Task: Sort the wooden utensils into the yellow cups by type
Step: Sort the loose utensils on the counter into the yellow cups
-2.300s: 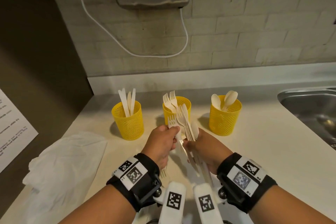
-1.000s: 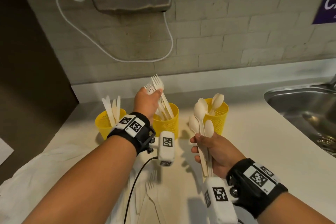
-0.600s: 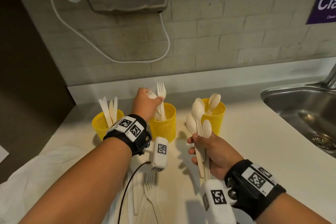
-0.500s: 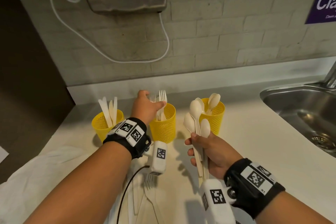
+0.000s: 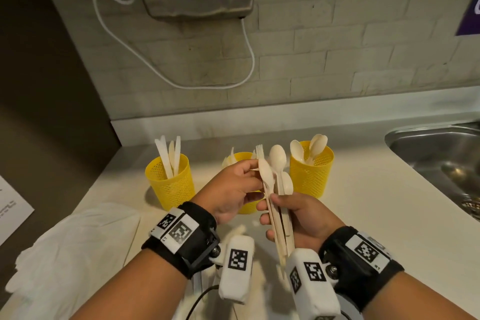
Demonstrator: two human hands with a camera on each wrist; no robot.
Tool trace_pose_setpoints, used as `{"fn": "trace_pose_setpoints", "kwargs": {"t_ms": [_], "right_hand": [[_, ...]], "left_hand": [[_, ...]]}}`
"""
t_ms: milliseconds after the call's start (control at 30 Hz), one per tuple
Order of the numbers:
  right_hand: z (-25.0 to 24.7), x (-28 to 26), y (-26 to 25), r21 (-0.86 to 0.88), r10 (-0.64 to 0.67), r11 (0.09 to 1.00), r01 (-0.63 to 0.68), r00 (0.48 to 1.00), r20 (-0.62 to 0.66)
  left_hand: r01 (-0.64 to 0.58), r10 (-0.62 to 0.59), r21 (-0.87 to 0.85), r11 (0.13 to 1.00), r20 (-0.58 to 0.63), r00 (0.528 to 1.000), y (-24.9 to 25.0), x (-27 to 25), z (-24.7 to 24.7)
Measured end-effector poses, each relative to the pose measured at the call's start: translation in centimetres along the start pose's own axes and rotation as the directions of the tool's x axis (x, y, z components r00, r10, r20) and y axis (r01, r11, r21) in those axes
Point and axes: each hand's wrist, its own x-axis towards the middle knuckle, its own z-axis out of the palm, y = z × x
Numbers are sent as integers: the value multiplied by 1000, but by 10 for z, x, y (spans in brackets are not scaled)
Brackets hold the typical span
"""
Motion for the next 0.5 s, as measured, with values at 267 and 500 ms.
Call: {"fn": "trace_pose_setpoints", "kwargs": {"t_ms": [267,500], "right_hand": [[5,9,4,-2,-51,999,51,998,-36],[4,12,4,-34,-52,998,50,996,-66]], "left_hand": [[-30,31,21,999,-48,998,-4,-3,-6],[-36,40,45,998,-96,995,-2,0,-13]]}}
